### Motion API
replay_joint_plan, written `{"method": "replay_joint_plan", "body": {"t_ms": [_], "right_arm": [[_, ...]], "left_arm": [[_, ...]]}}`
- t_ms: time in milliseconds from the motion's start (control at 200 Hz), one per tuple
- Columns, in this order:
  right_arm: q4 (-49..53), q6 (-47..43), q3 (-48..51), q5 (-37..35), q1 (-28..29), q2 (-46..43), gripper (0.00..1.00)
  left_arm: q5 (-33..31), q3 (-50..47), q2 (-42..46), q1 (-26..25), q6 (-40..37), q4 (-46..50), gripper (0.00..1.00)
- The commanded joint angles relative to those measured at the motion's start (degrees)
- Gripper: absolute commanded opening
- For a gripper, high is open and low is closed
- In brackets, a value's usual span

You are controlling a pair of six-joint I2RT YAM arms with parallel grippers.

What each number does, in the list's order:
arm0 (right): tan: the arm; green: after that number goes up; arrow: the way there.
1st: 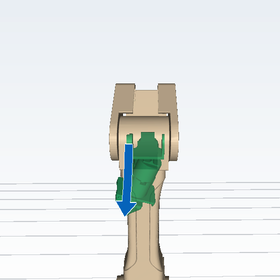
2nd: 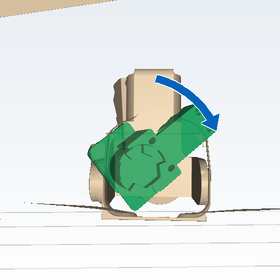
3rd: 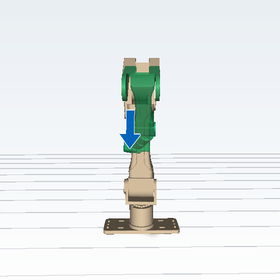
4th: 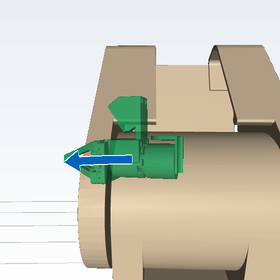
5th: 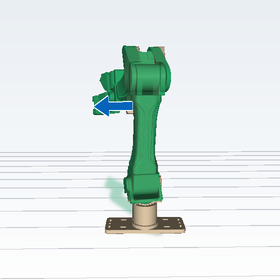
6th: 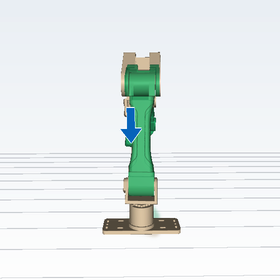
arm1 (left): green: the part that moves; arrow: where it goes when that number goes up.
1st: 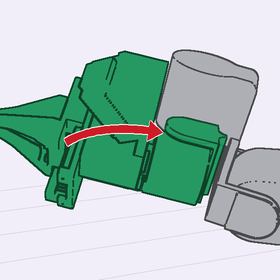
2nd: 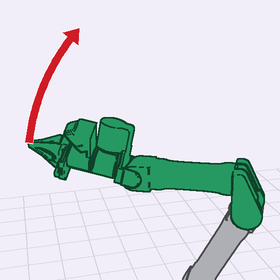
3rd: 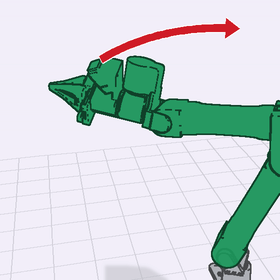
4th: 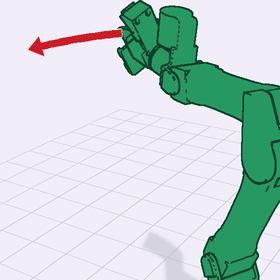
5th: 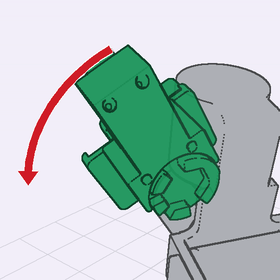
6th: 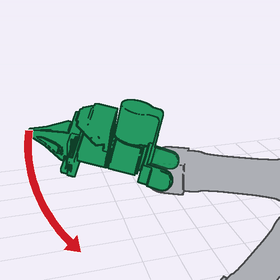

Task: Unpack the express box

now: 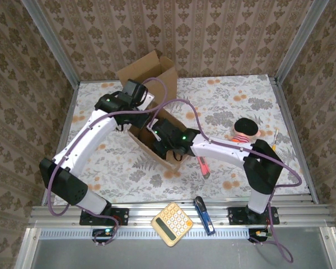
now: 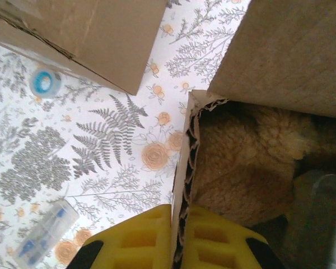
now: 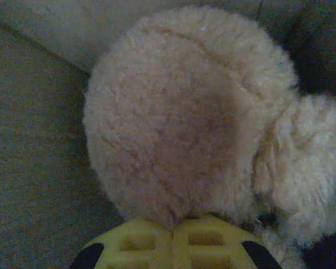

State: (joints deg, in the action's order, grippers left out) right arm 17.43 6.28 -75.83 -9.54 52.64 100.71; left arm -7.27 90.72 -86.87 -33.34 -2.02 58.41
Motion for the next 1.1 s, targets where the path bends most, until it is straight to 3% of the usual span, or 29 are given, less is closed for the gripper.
{"method": "replay_joint_plan", "body": {"t_ms": [0, 330, 1095], "right_arm": [[-4.1, 2.5, 1.6, 1.8, 0.1, -5.5, 0.00], [-12.2, 4.6, 7.2, 2.4, 0.1, -13.5, 0.00], [-16.8, 7.5, 11.8, 0.9, 0.1, -24.8, 0.00]], "left_arm": [[-1.2, -0.5, 2.2, 2.1, 3.3, -0.1, 0.00], [-0.9, -1.6, 1.9, 3.2, 3.8, 0.3, 0.00], [-3.1, -2.3, 0.8, 6.8, 5.4, 2.6, 0.00]]}}
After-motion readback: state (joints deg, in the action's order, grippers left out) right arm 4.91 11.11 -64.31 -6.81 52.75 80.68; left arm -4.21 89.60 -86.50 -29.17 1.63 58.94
